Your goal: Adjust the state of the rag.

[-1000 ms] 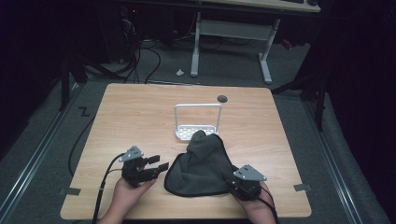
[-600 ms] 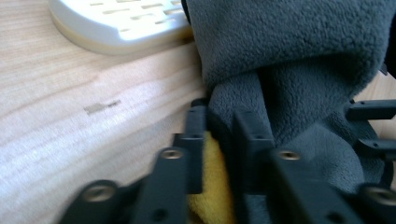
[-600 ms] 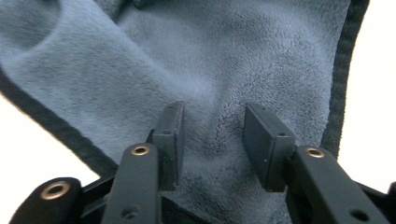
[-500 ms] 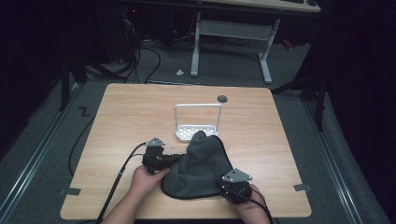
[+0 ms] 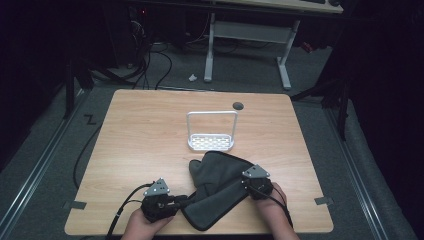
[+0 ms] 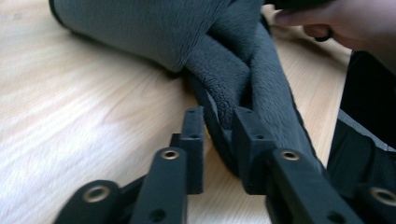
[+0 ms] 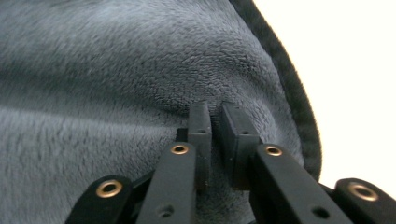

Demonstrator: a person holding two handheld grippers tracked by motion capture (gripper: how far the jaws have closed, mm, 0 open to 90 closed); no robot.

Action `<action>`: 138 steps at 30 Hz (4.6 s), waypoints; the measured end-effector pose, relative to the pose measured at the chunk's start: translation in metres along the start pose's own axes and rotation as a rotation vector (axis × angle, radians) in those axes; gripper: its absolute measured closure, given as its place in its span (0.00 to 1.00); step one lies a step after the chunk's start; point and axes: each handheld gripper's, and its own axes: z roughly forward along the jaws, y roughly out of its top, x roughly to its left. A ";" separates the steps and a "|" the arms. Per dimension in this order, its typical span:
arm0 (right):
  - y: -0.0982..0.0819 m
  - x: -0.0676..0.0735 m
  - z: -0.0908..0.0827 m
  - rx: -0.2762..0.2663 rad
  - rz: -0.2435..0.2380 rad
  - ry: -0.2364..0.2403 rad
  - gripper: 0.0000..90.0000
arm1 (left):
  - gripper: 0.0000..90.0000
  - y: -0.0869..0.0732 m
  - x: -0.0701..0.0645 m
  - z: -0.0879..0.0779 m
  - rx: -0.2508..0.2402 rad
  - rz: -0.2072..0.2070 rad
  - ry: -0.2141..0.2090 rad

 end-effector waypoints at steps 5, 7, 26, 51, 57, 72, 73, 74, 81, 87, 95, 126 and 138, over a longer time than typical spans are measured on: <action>0.001 0.002 -0.024 -0.068 0.055 0.027 0.71 | 0.69 -0.001 0.005 -0.005 -0.036 -0.013 0.003; 0.000 0.013 -0.037 -0.104 0.058 0.084 0.67 | 0.68 -0.002 0.008 -0.010 -0.058 -0.026 0.020; -0.022 0.008 -0.045 -0.005 0.049 0.084 0.96 | 0.68 -0.004 0.024 -0.019 -0.086 -0.070 0.073; -0.004 0.049 -0.032 0.038 -0.105 0.113 0.85 | 0.68 -0.006 0.020 -0.011 -0.060 -0.062 0.078; 0.006 0.044 -0.050 -0.053 -0.087 0.111 0.95 | 0.68 -0.006 0.020 -0.011 -0.060 -0.063 0.077; 0.010 0.004 -0.092 -0.236 0.066 0.105 0.95 | 0.52 0.021 -0.011 0.043 -0.057 -0.016 -0.002; 0.011 0.005 -0.092 -0.240 0.062 0.109 0.95 | 0.51 0.028 -0.013 0.053 -0.068 -0.018 0.002; 0.012 0.007 -0.093 -0.246 0.054 0.110 0.95 | 0.49 0.032 -0.013 0.061 -0.074 -0.032 -0.002; 0.015 0.016 -0.091 -0.247 0.033 0.133 0.95 | 0.69 0.046 -0.009 0.092 -0.089 -0.103 0.026; 0.010 0.016 -0.087 -0.232 0.026 0.135 0.95 | 0.96 0.057 -0.001 0.048 -0.142 -0.042 0.073; 0.008 0.010 -0.086 -0.232 0.037 0.106 0.95 | 0.95 0.077 0.021 -0.043 -0.218 -0.030 0.183; 0.002 0.044 -0.056 -0.116 -0.016 0.235 0.77 | 0.61 0.012 0.014 0.019 0.004 -0.125 0.291; -0.001 0.022 -0.063 -0.171 0.044 0.190 0.79 | 0.89 0.001 0.021 -0.046 -0.027 -0.139 0.313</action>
